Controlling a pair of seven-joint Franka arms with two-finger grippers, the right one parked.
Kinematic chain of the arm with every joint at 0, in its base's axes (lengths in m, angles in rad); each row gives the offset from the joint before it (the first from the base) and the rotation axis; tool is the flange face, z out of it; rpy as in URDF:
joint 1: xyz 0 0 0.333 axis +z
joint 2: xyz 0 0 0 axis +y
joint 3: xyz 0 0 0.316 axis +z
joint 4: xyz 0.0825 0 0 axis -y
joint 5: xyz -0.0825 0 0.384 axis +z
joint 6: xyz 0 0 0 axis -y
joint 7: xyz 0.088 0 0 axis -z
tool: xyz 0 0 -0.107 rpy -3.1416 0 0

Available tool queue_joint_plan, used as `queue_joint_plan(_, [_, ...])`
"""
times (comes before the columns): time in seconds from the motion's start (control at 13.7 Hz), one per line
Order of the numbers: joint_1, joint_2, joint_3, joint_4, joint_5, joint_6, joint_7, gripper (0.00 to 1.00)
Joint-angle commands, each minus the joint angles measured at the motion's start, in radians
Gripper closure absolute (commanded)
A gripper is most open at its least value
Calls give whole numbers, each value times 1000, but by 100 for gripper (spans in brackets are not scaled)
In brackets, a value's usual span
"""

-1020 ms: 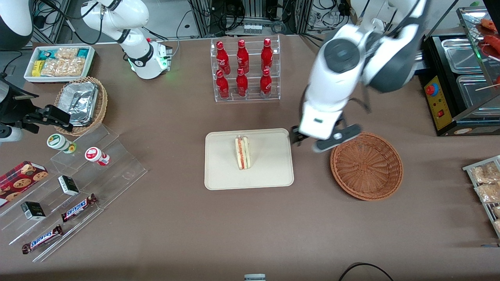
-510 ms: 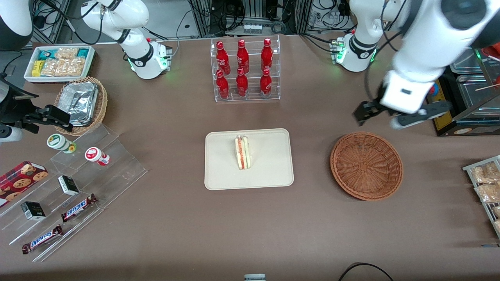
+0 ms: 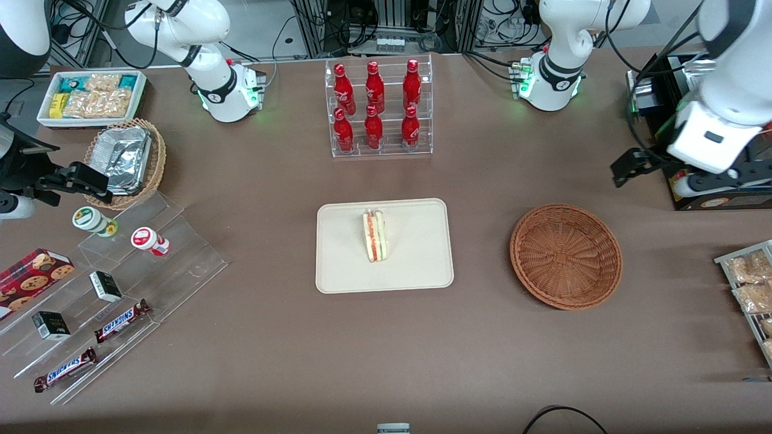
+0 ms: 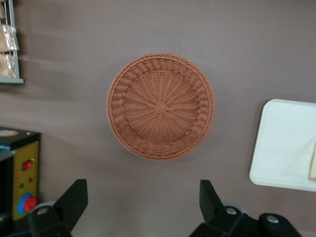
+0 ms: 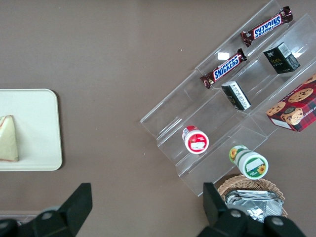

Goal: Place sandwich from basket to tray

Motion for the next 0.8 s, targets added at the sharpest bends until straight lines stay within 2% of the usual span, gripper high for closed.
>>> queue_joint_plan(0.0, [8,-16,50,-7,-3,-18,121,0])
queue_joint_plan(0.44, [-8,102,44,130,-12,-18,114,0])
queue_joint_plan(0.73, [-10,94,44,149,-49,-14,126,0])
